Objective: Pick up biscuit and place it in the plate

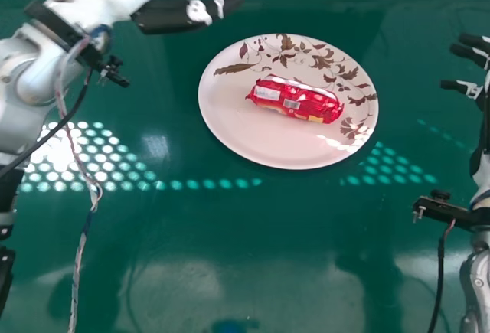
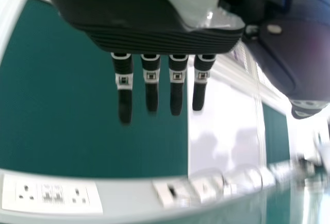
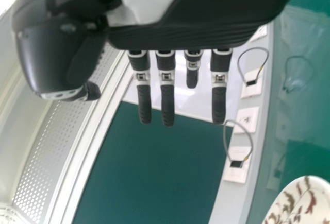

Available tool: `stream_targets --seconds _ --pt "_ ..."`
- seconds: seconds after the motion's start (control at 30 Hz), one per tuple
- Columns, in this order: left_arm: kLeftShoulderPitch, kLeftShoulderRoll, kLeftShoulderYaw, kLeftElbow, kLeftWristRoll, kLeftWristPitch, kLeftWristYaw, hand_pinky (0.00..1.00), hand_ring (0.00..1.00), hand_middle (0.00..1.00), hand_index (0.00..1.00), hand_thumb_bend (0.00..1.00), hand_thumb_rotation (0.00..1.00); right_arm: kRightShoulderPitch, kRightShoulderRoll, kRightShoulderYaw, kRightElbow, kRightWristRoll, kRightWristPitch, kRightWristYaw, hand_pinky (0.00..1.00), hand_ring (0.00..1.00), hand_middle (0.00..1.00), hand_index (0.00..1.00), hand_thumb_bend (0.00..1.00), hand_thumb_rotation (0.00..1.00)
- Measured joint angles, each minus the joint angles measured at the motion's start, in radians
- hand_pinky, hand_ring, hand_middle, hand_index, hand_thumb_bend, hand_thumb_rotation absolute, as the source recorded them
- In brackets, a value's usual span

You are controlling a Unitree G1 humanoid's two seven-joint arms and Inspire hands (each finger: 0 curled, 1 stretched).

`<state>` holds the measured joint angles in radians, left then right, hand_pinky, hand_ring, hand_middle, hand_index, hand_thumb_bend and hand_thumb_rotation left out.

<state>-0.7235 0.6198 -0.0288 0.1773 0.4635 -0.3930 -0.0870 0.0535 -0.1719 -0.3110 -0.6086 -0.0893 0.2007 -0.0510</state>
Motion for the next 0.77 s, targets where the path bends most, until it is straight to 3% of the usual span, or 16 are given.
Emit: stream_targets --seconds 0.13,0.37,0.53,0.77 --pt "0.124 -0.063 0.077 -0.041 -0.142 0.016 0.021 0.55 0.70 0.74 0.77 0.68 0.08 0.001 0.008 -0.001 0.019 -0.001 -0.021 -0.012 0.58 0.68 0.72 0.73 0.57 0.23" --pt "0.239 -0.128 0.135 -0.057 -0.269 0.024 0.031 0.59 0.72 0.75 0.75 0.61 0.07 -0.021 0.009 -0.004 0.080 -0.015 -0.059 -0.038 0.55 0.65 0.69 0.70 0.54 0.24" --pt "0.293 -0.154 0.146 -0.064 -0.311 0.051 0.026 0.61 0.73 0.75 0.76 0.58 0.03 -0.063 0.005 -0.005 0.125 -0.033 -0.090 -0.055 0.55 0.67 0.71 0.70 0.57 0.26" --pt "0.331 -0.197 0.161 -0.053 -0.321 0.008 0.056 0.60 0.72 0.76 0.77 0.52 0.00 -0.092 0.005 -0.005 0.154 -0.040 -0.090 -0.068 0.56 0.68 0.72 0.72 0.60 0.30"
